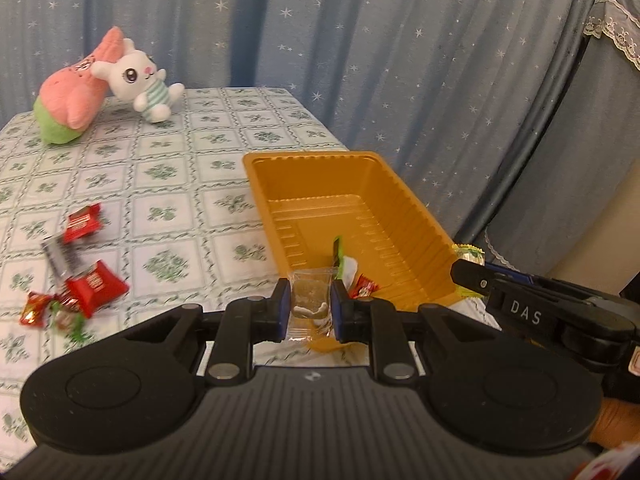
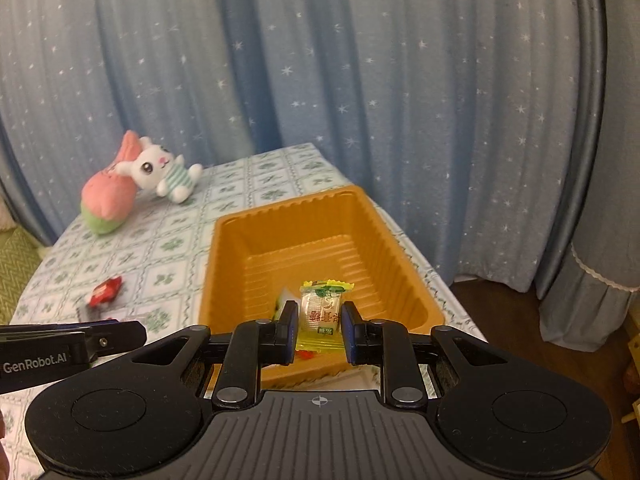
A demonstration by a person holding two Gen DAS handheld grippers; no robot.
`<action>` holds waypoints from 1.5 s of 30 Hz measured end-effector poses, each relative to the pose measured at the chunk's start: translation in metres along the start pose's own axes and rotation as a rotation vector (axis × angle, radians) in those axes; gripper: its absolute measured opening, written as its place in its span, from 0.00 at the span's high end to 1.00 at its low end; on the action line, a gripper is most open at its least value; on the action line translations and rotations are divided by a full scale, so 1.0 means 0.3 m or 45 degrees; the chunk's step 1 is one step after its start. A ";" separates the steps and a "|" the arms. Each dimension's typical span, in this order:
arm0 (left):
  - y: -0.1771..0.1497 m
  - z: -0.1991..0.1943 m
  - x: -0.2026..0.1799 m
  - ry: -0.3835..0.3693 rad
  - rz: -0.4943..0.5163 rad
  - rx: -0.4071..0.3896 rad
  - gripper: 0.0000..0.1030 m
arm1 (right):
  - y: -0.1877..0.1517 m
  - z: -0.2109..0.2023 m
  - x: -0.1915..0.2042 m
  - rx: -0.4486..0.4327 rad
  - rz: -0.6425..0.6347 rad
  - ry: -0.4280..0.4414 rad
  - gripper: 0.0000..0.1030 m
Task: Organize snacks
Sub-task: 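Lower both held candies into the orange tray and open both tools, then withdraw both open tools from the tray toward the remaining snacks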
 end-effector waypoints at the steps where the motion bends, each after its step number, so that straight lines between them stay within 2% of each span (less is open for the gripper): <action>1: 0.007 0.014 -0.005 -0.004 -0.001 0.001 0.82 | 0.005 0.010 -0.009 0.002 0.010 -0.001 0.78; 16: 0.030 0.201 -0.058 -0.051 0.008 0.043 0.81 | 0.051 0.096 -0.090 0.002 0.104 -0.012 0.78; 17: 0.027 0.212 -0.059 -0.044 0.012 0.042 0.78 | 0.052 0.098 -0.094 0.003 0.107 -0.011 0.78; 18: 0.023 0.221 -0.058 -0.035 0.016 0.050 0.67 | 0.052 0.099 -0.095 0.004 0.109 -0.010 0.78; 19: 0.019 0.224 -0.054 -0.033 0.016 0.056 0.66 | 0.050 0.099 -0.096 0.004 0.111 -0.008 0.78; 33: -0.042 0.095 0.072 0.065 -0.056 0.034 0.64 | 0.058 0.136 -0.071 0.017 0.087 0.023 0.77; 37: -0.045 0.068 0.099 0.089 -0.072 0.023 0.60 | 0.067 0.176 -0.063 0.053 0.107 0.080 0.77; 39: -0.047 0.054 0.112 0.102 -0.079 0.019 0.56 | 0.073 0.187 -0.061 0.068 0.126 0.096 0.70; 40: -0.046 0.044 0.116 0.107 -0.080 0.015 0.55 | 0.075 0.182 -0.064 0.058 0.140 0.101 0.54; 41: -0.047 0.036 0.121 0.110 -0.081 0.012 0.54 | 0.077 0.172 -0.067 0.042 0.148 0.095 0.42; 45: -0.053 -0.005 0.136 0.137 -0.069 -0.004 0.52 | 0.079 0.129 -0.071 0.026 0.158 0.067 0.42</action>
Point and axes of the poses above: each gripper's, at about its wrist camera, not at the fingertips, and z roughly the way its jaws point, x to its left, y to its top, the point moved 1 cm from there along z, roughly the way its jaws point, and after that the axes turned 4 degrees about -x, right-handed, at the moved point
